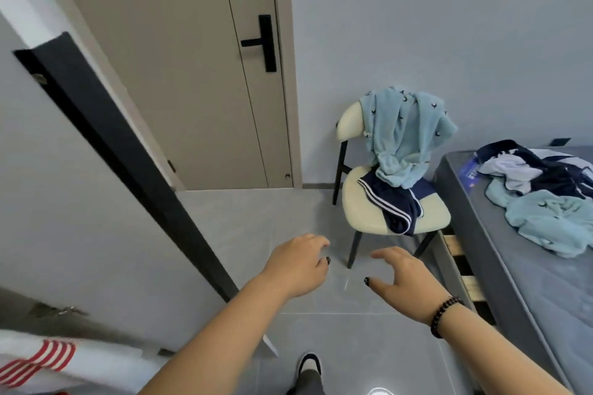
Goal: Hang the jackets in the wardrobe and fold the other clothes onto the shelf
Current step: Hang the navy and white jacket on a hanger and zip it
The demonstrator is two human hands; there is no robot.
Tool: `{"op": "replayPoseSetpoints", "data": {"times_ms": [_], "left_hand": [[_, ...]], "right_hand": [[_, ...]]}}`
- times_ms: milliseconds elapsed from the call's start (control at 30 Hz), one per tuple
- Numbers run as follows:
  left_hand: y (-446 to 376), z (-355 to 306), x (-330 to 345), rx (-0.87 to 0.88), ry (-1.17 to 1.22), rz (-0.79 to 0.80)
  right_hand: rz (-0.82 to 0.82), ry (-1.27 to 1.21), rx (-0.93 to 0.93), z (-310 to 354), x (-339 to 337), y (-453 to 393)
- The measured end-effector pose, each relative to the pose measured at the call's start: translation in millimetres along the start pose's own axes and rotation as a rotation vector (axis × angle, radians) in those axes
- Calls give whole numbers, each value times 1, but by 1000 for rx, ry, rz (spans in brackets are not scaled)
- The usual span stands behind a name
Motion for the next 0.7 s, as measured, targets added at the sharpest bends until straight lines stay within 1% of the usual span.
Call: {"op": "replayPoseSetpoints", "data": {"times_ms": [200,433,533,700], "left_hand": [[-77,-21,23,-3,88,24],[-199,-40,56,-17,186,115],[-251,-59,65,-22,221,151],[-320,-96,79,25,267,197]], "right_hand": [[26,4,73,-46,-12,-49],[28,-12,158,-106,-40,-150],[-2,-30,194,-133,-57,-184],[-27,-81,321,-179,-78,-223]]}}
Point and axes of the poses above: each hand's wrist, its own y-axis away from the middle knuckle, its own x-axis out of the palm, z = x × y, the point moved 1 cm from there along -y, towards the middle knuckle, and after that the axes turned 13 degrees about -z, right-handed, at the moved point
